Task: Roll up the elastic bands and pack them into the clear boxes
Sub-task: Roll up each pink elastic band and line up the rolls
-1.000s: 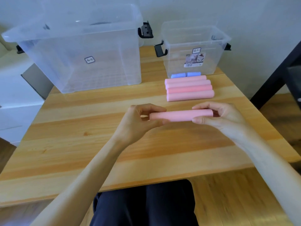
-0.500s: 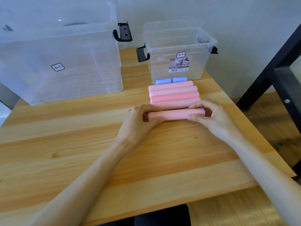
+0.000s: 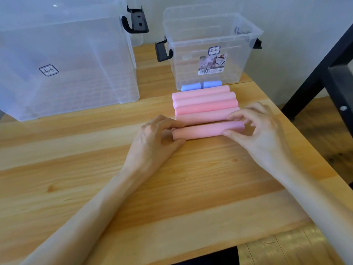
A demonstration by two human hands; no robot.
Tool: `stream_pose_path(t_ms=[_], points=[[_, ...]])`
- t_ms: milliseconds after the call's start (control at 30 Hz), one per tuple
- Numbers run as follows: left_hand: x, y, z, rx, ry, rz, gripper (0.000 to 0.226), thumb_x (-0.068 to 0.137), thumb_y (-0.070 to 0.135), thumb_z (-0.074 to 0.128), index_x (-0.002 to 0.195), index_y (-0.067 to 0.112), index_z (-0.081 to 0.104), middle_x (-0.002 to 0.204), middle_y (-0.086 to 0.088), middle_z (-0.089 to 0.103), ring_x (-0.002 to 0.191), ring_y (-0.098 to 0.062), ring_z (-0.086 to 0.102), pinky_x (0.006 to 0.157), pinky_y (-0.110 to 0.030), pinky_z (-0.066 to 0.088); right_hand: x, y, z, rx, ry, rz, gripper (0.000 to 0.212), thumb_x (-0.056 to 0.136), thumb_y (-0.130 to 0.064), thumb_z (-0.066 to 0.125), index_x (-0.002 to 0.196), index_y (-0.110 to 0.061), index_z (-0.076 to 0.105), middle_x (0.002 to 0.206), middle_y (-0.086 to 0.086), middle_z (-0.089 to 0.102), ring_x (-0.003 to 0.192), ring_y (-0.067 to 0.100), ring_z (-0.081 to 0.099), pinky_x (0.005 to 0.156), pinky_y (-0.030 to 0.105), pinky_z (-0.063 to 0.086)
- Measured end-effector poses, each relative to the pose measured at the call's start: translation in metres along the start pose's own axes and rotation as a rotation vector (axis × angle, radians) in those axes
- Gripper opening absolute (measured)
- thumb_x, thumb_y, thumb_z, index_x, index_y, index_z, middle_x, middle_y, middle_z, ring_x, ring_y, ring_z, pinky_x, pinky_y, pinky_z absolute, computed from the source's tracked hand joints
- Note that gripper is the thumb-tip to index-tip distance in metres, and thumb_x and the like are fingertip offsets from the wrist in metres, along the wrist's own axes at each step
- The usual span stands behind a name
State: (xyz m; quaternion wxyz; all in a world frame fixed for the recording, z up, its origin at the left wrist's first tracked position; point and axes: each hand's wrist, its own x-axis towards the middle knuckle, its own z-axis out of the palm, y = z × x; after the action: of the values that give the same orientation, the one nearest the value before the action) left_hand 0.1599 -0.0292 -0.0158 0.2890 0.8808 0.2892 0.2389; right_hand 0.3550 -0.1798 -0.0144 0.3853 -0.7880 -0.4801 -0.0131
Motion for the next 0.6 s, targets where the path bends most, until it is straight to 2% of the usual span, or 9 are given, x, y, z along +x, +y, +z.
stream_pose_path(t_ms=[100,333,433,600], points=[[0.001,0.0,-0.002,-0.022,-0.016,0.01,0.025,0.082,0.025,0.078,0.105,0.033,0.072,0.107,0.017,0.064,0.099,0.001,0.059,0.08,-0.001,0.036,-0.003,-0.006,0.003,0.047,-0.013,-0.02,0.016,0.079,-0.011,0.081,0.091,-0.017,0.073,0.086,-0.016,0.051,0.077,0.002,0.053,0.074,0.006,0.038],[0.016,-0.006,-0.01,-0.06,-0.085,0.077,0.015,0.083,0.035,0.073,0.097,0.041,0.072,0.101,0.023,0.063,0.098,0.009,0.059,0.08,-0.002,0.037,-0.005,-0.012,0.004,0.088,-0.102,0.01,0.015,0.081,-0.012,0.077,0.094,-0.019,0.074,0.088,-0.013,0.058,0.082,0.009,0.059,0.074,0.008,0.041],[0.024,-0.004,-0.016,-0.071,-0.138,0.078,0.017,0.084,0.03,0.075,0.097,0.039,0.073,0.101,0.022,0.064,0.099,0.008,0.059,0.081,-0.002,0.037,-0.003,-0.02,0.0,0.109,-0.13,0.059,0.017,0.082,-0.012,0.076,0.097,-0.02,0.076,0.089,-0.012,0.06,0.082,0.008,0.06,0.074,0.009,0.043],[0.034,0.004,-0.022,-0.085,-0.218,0.038,0.022,0.085,0.023,0.076,0.101,0.037,0.073,0.104,0.02,0.065,0.1,0.002,0.062,0.086,-0.009,0.042,0.0,-0.039,-0.006,0.07,-0.22,0.187,0.024,0.086,-0.021,0.072,0.109,-0.021,0.074,0.096,-0.014,0.06,0.083,0.006,0.061,0.074,0.029,0.054]])
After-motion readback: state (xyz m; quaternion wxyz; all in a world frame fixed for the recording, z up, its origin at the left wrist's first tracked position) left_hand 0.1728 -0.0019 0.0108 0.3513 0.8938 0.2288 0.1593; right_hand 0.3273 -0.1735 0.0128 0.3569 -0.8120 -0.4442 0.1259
